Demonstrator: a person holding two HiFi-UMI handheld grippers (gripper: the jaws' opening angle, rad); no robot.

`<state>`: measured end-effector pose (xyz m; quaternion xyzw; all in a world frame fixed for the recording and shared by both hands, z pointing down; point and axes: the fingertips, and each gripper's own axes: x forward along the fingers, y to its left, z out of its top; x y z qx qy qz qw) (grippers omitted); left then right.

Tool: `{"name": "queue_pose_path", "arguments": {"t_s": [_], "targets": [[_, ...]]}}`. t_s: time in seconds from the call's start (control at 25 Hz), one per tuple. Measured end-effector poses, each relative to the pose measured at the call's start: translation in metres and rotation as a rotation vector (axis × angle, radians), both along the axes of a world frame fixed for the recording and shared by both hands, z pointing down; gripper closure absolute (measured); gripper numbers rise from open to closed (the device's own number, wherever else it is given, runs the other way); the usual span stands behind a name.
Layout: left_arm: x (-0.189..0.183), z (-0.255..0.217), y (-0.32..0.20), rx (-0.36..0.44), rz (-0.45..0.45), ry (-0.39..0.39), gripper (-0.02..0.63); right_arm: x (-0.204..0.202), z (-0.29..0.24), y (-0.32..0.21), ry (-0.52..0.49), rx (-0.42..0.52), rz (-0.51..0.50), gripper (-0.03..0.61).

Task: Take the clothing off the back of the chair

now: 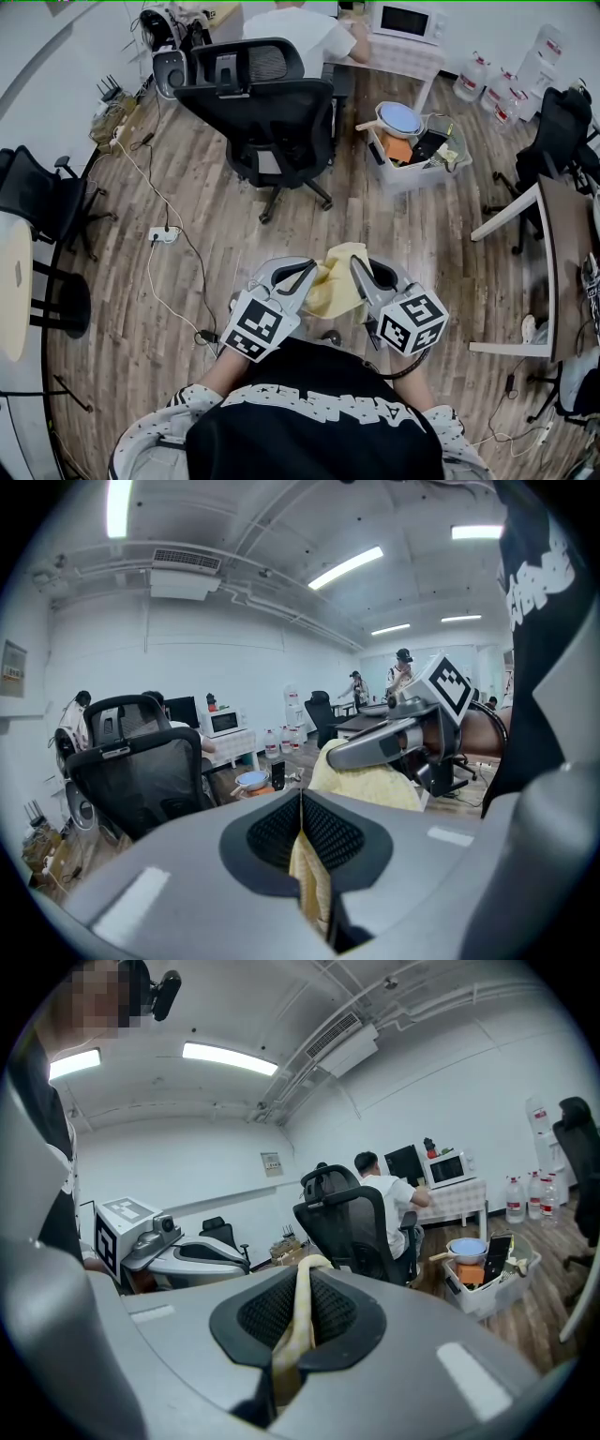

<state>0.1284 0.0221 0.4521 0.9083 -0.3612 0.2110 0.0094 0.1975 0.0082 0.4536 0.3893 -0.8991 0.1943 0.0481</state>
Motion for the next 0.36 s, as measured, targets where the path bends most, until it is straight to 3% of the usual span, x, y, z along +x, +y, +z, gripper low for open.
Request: {"name": "queue_pose_path", "arguments": {"t_s": [0.36], "targets": [[0.0066, -0.0013, 0.0002, 0.0, -0.004, -0.012, 0.612, 0.0077, -0.0024, -0.0004, -0.009, 0.01, -0.004, 0.548]]}}
